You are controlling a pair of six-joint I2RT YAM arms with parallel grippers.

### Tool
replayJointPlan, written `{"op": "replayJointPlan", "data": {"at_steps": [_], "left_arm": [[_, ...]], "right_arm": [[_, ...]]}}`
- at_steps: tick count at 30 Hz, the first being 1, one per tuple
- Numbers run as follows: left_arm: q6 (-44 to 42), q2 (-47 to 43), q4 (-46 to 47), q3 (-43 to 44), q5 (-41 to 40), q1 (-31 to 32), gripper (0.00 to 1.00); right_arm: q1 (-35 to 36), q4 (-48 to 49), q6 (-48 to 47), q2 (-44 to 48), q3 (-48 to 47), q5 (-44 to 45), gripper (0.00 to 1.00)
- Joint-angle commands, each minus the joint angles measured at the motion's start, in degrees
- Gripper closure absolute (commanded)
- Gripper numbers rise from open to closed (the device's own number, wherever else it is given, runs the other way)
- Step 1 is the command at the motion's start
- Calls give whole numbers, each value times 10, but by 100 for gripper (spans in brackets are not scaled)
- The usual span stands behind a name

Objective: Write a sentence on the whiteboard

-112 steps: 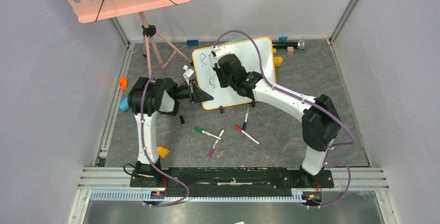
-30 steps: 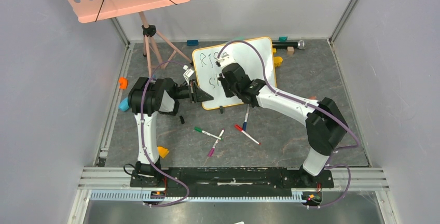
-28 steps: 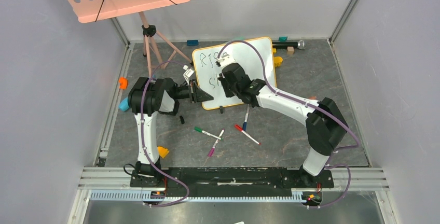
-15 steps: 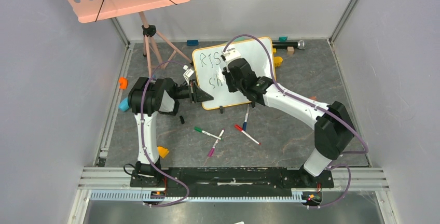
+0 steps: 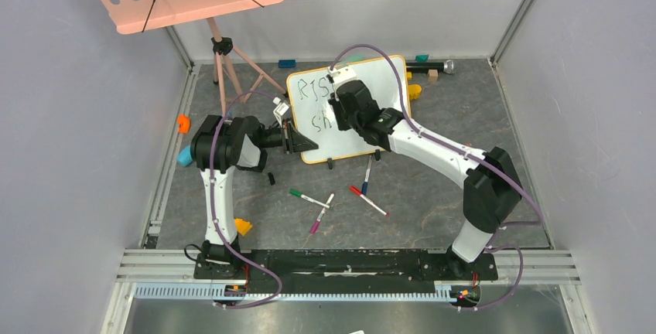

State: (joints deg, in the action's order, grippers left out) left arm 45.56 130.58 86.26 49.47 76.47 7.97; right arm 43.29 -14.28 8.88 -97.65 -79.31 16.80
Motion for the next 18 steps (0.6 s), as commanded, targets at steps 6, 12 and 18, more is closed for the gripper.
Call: {"op": "replayJointPlan", "data": {"at_steps": [6,12,18], "left_arm": [[-37,18,30,-14,57,10,98],[-37,18,30,-14,56,10,98],[-37,17,30,-14,56,11,98]], "right_arm": [[-5,6,-10,-29,-43,23,100],[-6,-7,-5,-43,-50,38,100],[-6,-5,3,-35,-42,53,100]]}}
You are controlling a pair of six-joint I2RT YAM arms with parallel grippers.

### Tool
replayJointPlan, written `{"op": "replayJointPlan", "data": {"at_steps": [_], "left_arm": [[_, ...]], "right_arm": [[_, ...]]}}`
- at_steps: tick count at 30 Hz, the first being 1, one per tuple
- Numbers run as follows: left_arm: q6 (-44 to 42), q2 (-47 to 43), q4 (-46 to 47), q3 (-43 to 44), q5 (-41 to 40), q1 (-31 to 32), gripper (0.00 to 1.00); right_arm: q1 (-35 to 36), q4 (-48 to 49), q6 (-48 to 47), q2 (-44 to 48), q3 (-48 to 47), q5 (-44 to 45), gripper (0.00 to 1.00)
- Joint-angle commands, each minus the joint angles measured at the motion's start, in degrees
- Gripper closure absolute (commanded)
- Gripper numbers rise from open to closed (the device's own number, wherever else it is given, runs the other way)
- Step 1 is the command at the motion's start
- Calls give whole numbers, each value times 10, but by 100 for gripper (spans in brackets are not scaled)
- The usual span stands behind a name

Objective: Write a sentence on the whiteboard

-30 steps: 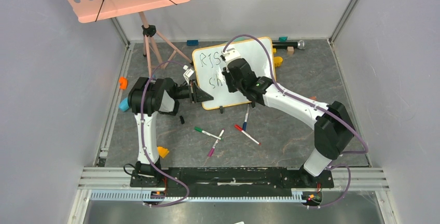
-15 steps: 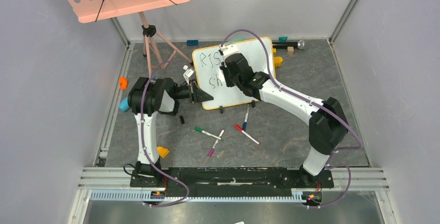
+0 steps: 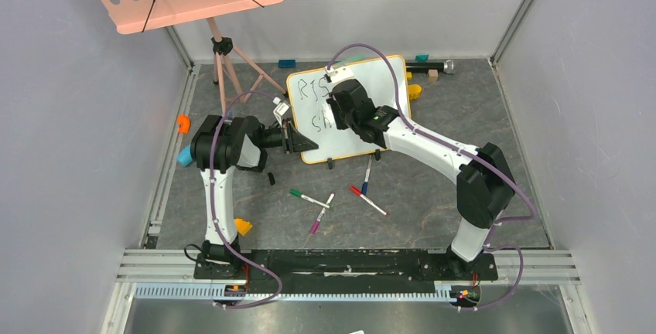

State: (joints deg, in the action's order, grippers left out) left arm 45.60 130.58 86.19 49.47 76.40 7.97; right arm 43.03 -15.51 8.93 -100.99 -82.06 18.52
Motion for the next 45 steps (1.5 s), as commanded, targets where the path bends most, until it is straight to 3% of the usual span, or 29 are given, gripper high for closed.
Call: {"op": "replayJointPlan", "data": {"at_steps": [1,8,14,21,27,33,45], "left_arm": [[-38,17,30,-13,57,10,98],[-38,18,30,-13,57,10,98],[-38,18,30,-14,57,10,98],[-38,18,30,-14,58,10,98],[-38,17,30,-14,57,10,98],[-38,18,30,-14,57,10,98],[-37,16,30,-14,57,10,98]], "right_arm": [[-3,9,3,-2,-14,31,100],[-3,14,-4,-6,-11,-8,100],[-4,5,7,6,-5,49,100],[-3,12,-2,-5,-7,-13,100],[-3,5,8,8,2,40,100],[-3,15,3,2,0,-8,100],[-3,36,5,42,18,-24,100]]}}
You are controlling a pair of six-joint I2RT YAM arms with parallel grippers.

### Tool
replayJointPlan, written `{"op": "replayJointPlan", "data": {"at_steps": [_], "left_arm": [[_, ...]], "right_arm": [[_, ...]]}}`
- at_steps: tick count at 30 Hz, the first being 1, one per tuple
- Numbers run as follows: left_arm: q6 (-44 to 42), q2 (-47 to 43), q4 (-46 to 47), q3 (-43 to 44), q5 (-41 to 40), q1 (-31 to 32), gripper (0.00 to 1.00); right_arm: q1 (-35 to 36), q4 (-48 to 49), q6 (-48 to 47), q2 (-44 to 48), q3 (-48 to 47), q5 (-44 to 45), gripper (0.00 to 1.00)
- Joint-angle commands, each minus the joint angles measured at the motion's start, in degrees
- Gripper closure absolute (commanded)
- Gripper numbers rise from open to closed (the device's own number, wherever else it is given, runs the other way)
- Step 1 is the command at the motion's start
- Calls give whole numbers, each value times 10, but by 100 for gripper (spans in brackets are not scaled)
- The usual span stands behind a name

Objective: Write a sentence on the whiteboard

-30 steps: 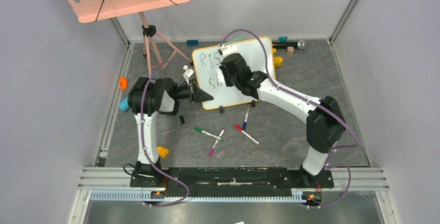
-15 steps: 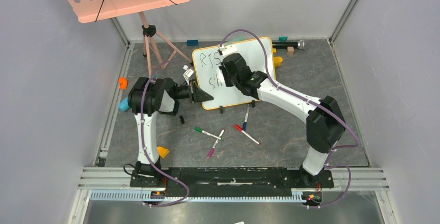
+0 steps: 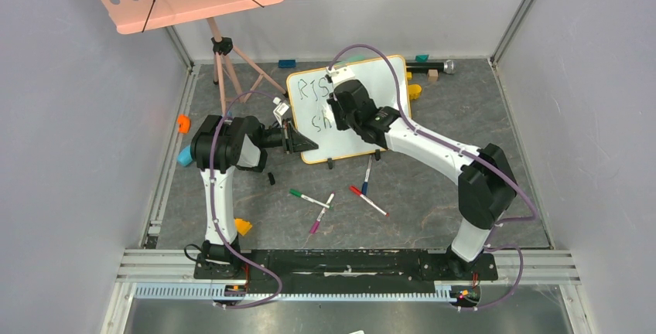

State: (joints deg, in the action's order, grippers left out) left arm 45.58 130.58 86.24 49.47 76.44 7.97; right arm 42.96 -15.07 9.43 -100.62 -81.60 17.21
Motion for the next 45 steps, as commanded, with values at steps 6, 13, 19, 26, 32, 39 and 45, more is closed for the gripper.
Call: {"op": "replayJointPlan", "data": {"at_steps": [6,13,19,26,32,39,45], "left_arm": [[-37,17,30,-14,57,10,98],[-37,17,30,-14,56,10,98],[-37,17,30,-14,56,10,98],[-37,17,30,-14,56,10,98],[-37,18,30,-14,56,10,98],[-37,17,30,-13,57,10,98],[-37,18,30,-13,57,11,98]], "right_arm": [[-3,40,-1,57,29,-19,100],[-3,42,-2,62,43,-19,100],[-3,39,-1,49,43,-11,100],[-3,36,-4,31,37,-3,100],[-3,36,-5,16,28,1,100],[-3,30,-7,12,28,11,100],[-3,34,-2,28,64,7,100]]}}
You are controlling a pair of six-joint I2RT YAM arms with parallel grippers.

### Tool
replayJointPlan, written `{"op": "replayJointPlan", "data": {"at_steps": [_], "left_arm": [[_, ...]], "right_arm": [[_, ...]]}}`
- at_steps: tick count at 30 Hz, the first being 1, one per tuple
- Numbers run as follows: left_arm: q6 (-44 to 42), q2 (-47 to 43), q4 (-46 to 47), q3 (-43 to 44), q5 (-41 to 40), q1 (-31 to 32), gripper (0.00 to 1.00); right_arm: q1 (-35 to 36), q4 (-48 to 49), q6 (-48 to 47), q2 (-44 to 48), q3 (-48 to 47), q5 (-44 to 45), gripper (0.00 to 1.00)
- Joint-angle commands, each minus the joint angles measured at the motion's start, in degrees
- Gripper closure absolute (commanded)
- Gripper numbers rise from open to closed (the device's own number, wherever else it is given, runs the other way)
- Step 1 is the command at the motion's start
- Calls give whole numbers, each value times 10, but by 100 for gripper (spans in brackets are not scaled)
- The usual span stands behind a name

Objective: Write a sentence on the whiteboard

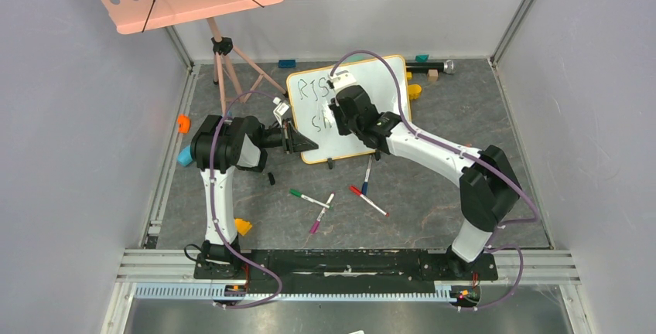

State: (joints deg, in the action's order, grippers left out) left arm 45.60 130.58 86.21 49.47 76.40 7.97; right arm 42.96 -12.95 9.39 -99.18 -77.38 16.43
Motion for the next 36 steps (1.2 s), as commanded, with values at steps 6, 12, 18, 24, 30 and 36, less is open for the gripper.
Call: {"op": "replayJointPlan", "data": {"at_steps": [6,12,18,24,30,36], "left_arm": [[-37,17,30,-14,57,10,98],[-37,18,30,-14,57,10,98],[-37,18,30,-14,57,10,98],[-37,18,30,-14,57,10,98],[-37,17,30,-14,57,10,98],[-37,17,30,-14,58,10,98]], "right_arm": [[-4,29,10,33,70,1,100],[-4,33,15,45,74,-6,100],[-3,31,9,65,53,-24,100],[-5,34,-1,78,39,-37,100],[-12,15,-4,64,18,-7,100],[-13,11,-14,52,9,20,100]]}}
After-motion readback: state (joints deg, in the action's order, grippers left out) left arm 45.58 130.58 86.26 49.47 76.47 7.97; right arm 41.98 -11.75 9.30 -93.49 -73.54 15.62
